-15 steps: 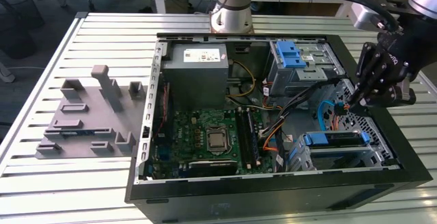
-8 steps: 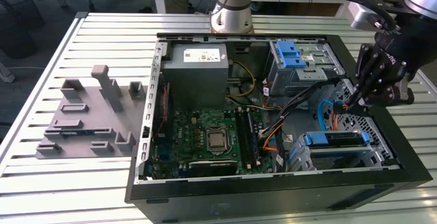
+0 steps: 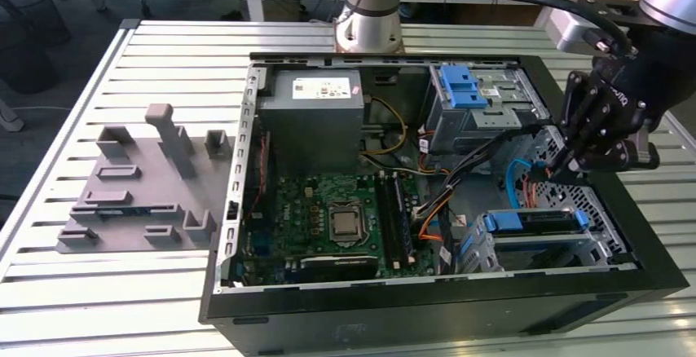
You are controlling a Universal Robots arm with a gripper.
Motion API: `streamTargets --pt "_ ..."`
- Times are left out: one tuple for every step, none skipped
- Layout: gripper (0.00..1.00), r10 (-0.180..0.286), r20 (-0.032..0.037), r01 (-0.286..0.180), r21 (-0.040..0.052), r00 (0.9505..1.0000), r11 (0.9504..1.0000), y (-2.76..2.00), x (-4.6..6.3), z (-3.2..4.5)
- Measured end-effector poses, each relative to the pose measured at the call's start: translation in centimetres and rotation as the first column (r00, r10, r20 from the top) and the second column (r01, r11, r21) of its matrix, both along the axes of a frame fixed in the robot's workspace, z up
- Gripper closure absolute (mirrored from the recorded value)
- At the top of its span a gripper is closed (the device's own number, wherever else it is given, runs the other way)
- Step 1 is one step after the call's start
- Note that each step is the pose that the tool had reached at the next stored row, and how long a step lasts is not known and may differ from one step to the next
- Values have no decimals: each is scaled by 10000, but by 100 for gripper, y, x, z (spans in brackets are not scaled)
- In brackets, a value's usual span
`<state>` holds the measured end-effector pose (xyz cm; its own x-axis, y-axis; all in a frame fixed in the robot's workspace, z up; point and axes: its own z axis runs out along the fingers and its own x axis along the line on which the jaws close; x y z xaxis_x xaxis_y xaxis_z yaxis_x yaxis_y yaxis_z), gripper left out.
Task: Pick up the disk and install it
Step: 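Insert the first disk wire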
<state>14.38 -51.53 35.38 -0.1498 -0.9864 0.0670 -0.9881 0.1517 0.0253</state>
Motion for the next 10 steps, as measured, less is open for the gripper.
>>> streamTargets --pt "84 36 7 -36 -1 10000 10000 -10 -7 -1" --pt "84 61 17 -61 0 10000 10000 -21 -14 -2" --pt "84 89 29 -89 0 10000 10000 -31 -19 -3" --pt "84 114 46 -114 1 9999 9999 -43 -25 -4" --pt "84 135 62 -135 3 9999 9999 -53 -30 -5" --pt "84 159 80 -159 9 9998 9999 -61 -35 -7" --pt "84 181 106 -181 18 9998 9998 -67 -38 -7" --pt "84 200 141 -201 32 9997 9998 -71 -41 -8" --pt "84 218 184 -218 48 9996 9997 -74 -44 -8" --pt "84 233 234 -235 67 9995 9997 -76 -47 -9"
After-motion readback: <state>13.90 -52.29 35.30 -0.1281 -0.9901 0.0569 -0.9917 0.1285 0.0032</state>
